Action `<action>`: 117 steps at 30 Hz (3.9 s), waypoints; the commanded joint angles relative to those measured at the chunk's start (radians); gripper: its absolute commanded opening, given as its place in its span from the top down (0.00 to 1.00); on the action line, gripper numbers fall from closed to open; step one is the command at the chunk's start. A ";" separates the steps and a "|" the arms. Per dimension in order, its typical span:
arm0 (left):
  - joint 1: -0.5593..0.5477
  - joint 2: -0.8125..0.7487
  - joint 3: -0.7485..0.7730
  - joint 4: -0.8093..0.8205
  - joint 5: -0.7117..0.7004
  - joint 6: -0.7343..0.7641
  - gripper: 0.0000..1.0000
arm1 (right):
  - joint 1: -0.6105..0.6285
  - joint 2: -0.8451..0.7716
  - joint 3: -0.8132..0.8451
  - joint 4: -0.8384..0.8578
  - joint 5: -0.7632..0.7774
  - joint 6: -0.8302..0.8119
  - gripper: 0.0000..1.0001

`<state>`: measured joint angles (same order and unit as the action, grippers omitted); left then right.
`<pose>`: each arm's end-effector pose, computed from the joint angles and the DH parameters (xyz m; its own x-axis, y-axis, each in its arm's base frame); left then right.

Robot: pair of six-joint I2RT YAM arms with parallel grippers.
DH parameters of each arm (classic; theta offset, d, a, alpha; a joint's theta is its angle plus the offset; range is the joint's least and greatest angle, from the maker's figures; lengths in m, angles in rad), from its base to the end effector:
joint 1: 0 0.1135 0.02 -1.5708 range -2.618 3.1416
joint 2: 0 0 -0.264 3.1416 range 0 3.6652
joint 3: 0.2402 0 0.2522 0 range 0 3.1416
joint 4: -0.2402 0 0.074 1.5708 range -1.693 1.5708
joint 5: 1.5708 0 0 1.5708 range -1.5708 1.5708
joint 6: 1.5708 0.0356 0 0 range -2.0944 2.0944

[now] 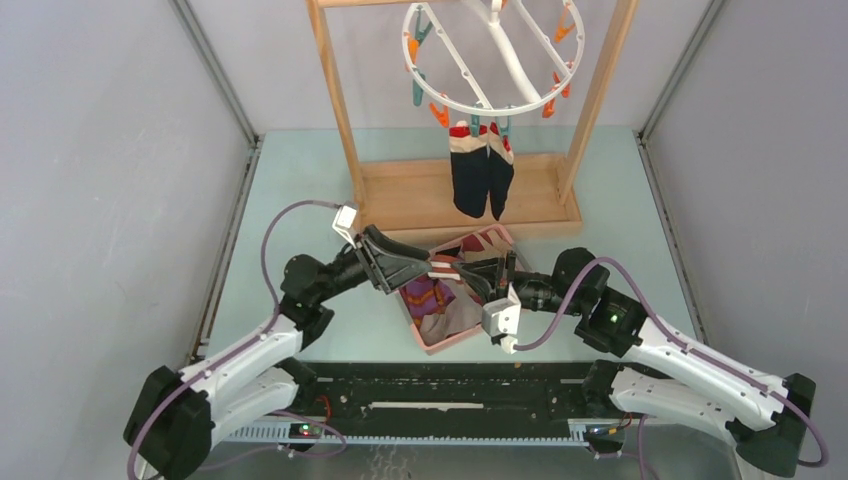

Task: Clip the socks to the hanger
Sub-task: Pick up the sock from the bin.

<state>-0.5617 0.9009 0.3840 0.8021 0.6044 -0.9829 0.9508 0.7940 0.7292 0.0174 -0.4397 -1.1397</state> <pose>0.1566 -0.1225 0.2806 -0.6167 -0.4209 -0.6653 0.6972 0.1005 -0.7098 0.0977 0.1629 0.3408 0.8820 -0.1794 -0.4357 -0.4360 0.0401 -0.8991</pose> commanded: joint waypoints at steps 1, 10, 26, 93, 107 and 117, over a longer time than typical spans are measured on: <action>0.006 0.065 0.033 0.334 0.056 -0.228 0.17 | 0.015 0.003 0.040 0.008 -0.006 -0.012 1.00; 0.003 0.149 0.050 0.451 0.113 -0.305 0.31 | 0.017 0.012 0.039 0.012 0.007 -0.011 1.00; 0.002 0.087 0.101 0.103 0.161 -0.172 0.28 | 0.020 0.019 0.040 0.012 0.009 -0.020 1.00; -0.071 -0.201 -0.037 0.122 -0.019 0.699 1.00 | -0.175 0.141 -0.034 0.359 -0.025 1.388 0.29; -0.079 -0.209 -0.055 0.141 -0.030 0.674 1.00 | -0.090 0.173 0.009 0.440 -0.089 1.352 0.62; -0.079 -0.252 -0.086 0.108 -0.039 0.652 0.64 | -0.053 0.085 0.010 0.290 -0.038 1.109 1.00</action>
<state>-0.6353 0.6804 0.3332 0.9100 0.5781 -0.3183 0.8803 0.9237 0.7017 0.3576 -0.4980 0.1108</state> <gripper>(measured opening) 0.230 0.010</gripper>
